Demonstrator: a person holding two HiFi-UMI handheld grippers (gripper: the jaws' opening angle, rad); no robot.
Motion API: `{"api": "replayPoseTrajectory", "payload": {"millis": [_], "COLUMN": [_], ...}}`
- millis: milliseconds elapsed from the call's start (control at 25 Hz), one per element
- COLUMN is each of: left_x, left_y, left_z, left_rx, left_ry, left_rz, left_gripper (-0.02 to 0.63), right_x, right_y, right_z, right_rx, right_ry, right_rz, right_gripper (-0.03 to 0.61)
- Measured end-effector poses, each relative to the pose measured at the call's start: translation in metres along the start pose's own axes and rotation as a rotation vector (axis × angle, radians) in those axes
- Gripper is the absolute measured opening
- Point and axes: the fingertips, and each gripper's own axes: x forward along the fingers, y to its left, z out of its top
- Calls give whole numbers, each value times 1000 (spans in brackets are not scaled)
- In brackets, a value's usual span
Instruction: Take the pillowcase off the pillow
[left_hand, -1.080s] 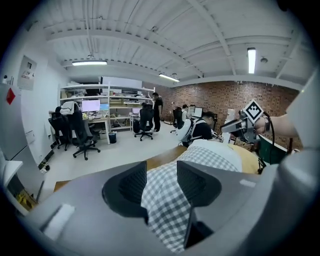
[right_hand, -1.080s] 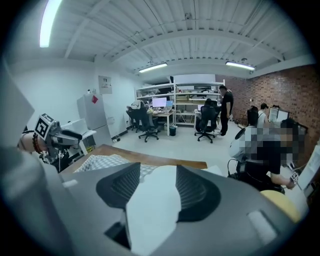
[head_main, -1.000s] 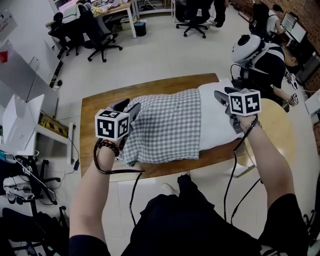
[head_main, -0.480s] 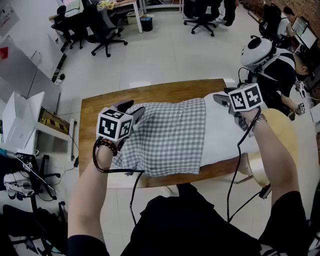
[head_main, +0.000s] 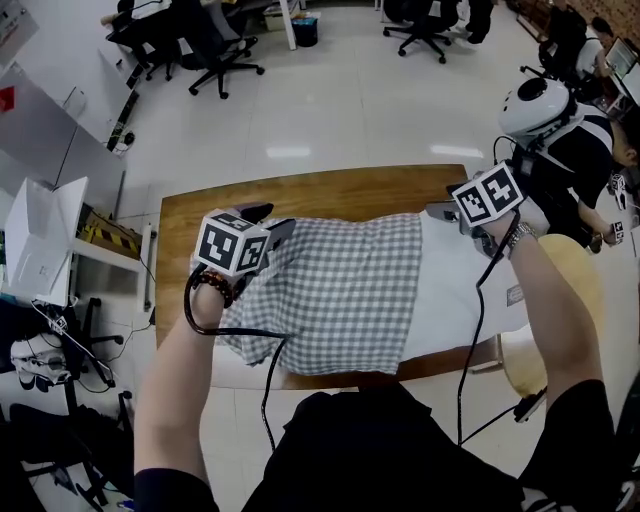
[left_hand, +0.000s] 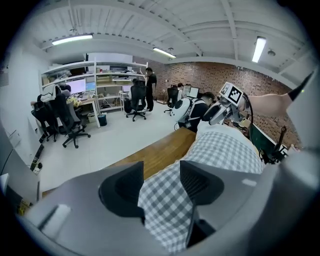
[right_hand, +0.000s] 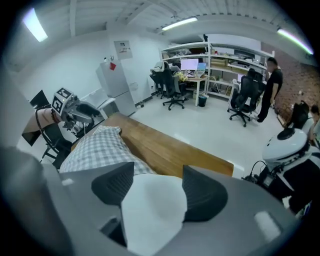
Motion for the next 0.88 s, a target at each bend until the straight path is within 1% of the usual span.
{"api": "replayPoseTrajectory", "payload": {"millis": [200, 280, 360, 440, 680, 800, 880], "left_x": [25, 40, 57, 71, 97, 106, 105], "left_y": [19, 25, 33, 40, 53, 54, 54], "left_z": [-11, -8, -15, -25, -36, -43, -41], "left_rx": [-35, -32, -46, -71, -125, -160, -171], "left_ry": [80, 96, 111, 131, 183, 209, 232], "left_rz": [-53, -76, -102, -115, -137, -158, -152], "left_gripper": [244, 247, 249, 249, 255, 258, 258], "right_x": [30, 39, 48, 55, 68, 71, 74], "right_y": [-10, -19, -24, -28, -38, -36, -37], "right_z": [-1, -2, -4, -10, -24, -31, -34], "right_rx": [-45, -65, -82, -83, -73, -82, -90], "right_ry": [93, 134, 168, 195, 265, 296, 314], "right_rz": [48, 66, 84, 106, 165, 185, 195], "right_gripper": [307, 314, 316, 316, 311, 290, 261]}}
